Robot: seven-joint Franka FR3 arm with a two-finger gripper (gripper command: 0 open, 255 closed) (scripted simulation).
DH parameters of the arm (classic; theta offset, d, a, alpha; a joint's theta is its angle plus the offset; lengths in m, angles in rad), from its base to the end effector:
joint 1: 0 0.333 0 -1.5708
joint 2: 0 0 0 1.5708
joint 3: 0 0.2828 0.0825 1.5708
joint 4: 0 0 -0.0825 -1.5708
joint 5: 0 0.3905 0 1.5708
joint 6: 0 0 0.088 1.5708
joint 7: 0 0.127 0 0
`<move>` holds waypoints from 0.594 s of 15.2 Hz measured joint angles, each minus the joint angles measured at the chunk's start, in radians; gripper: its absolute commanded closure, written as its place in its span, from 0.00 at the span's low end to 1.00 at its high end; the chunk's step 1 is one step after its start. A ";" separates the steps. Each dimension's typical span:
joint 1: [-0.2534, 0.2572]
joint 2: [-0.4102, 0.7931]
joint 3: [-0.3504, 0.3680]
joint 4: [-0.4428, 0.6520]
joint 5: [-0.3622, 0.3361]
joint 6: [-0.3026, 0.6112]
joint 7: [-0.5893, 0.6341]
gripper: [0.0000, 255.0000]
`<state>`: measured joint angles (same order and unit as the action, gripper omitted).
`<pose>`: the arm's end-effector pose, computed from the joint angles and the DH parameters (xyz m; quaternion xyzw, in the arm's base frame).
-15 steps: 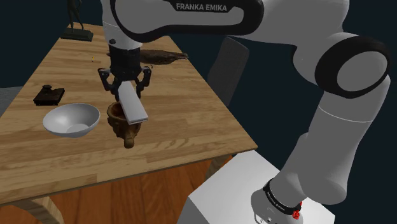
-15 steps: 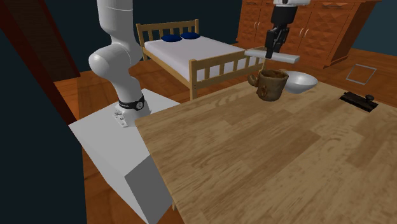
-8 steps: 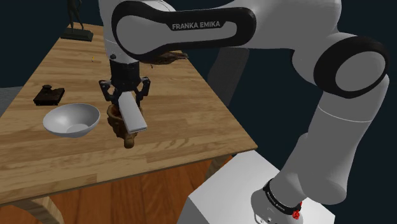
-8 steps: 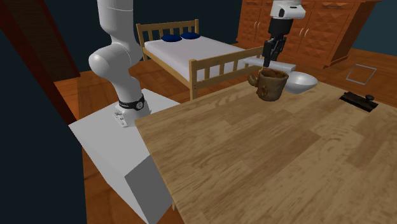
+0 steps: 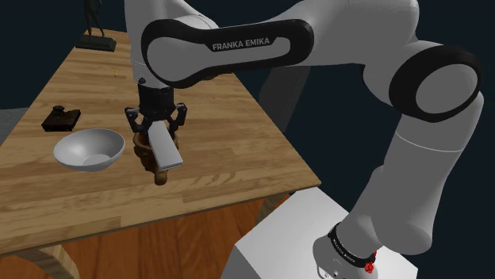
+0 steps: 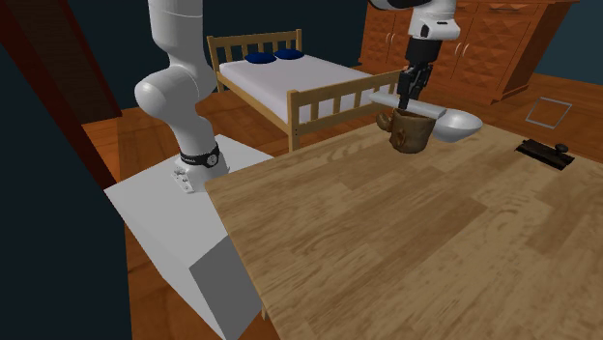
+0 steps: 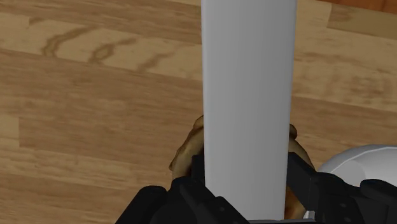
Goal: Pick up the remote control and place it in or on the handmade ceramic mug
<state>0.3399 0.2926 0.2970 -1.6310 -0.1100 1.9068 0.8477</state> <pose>0.5289 0.3621 0.4012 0.9956 -0.0929 0.0053 0.0082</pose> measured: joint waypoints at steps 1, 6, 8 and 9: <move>0.000 0.000 0.000 0.000 0.000 0.000 0.000 1.00; 0.000 0.001 0.000 -0.004 0.000 0.001 0.001 0.00; 0.000 0.001 0.000 -0.004 0.000 0.001 0.001 0.00; 0.000 0.002 0.000 -0.003 0.000 0.001 0.001 0.00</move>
<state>0.3400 0.2941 0.2969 -1.6343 -0.1101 1.9073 0.8483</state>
